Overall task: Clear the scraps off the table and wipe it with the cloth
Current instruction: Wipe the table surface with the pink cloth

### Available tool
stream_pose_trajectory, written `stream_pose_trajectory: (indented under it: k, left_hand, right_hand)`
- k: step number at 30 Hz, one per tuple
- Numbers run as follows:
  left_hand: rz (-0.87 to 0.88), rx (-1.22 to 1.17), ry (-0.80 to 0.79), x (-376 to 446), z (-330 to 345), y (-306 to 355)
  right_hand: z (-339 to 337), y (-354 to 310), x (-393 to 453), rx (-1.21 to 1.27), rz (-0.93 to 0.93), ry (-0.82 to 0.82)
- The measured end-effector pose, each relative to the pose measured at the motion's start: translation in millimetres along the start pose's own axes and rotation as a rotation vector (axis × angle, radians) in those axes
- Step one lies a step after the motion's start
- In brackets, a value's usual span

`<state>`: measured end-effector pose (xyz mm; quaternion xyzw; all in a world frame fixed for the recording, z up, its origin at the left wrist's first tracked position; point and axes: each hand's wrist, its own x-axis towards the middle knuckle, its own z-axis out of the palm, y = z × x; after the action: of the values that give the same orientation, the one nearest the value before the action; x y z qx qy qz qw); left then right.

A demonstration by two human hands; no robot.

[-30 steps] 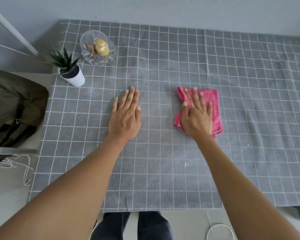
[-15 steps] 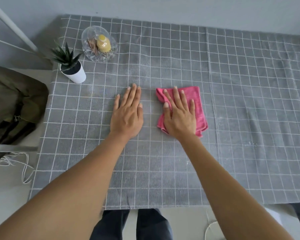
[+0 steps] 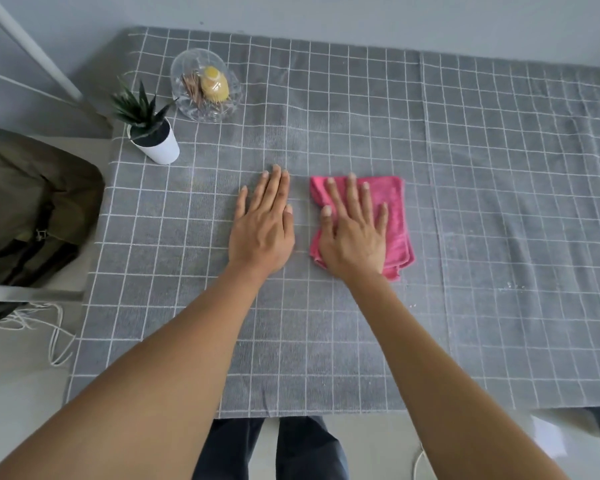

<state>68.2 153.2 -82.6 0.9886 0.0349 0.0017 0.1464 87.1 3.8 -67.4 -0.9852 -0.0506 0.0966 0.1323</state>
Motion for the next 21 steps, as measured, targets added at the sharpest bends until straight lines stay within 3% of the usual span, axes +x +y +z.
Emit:
stream_pose_trajectory:
  k: [4, 9, 14, 21]
  left_hand:
    - [0.009, -0.001, 0.006, 0, 0, -1]
    - [0.006, -0.003, 0.001, 0, 1, -2]
    - [-0.007, 0.009, 0.003, 1, 3, -2]
    - [0.003, 0.007, 0.0, 1, 0, 0]
  right_hand:
    - [-7, 22, 0, 0.006, -0.13, -0.017]
    - [-24, 84, 10, 0.013, 0.133, 0.055]
    - [-17, 62, 12, 0.024, 0.268, 0.075]
    - [5, -8, -11, 0.001, -0.115, -0.015]
